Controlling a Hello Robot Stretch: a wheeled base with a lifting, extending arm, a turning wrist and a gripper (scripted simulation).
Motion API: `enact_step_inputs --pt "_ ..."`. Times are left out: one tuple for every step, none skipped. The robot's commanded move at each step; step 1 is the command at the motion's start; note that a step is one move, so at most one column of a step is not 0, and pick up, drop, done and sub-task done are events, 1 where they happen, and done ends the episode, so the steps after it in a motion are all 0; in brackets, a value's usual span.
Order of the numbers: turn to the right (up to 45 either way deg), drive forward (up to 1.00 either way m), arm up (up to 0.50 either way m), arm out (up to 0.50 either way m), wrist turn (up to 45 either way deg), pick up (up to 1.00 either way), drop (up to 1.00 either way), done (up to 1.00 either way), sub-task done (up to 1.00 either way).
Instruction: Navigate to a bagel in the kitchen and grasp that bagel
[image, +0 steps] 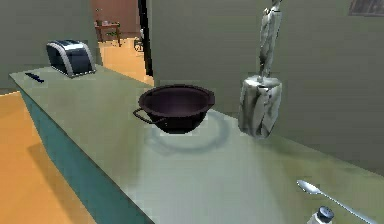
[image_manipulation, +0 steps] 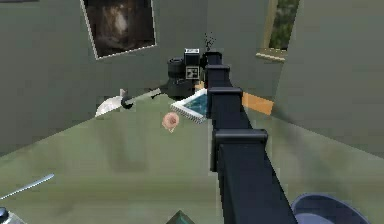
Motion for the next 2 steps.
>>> enact_step_inputs --pt "0.0 0.00 0.00 0.00 33.0 0.00 0.00 0.00 0.00" --pt "0.0 0.00 -0.10 0.00 0.0 0.00 0.00 0.00 0.00"
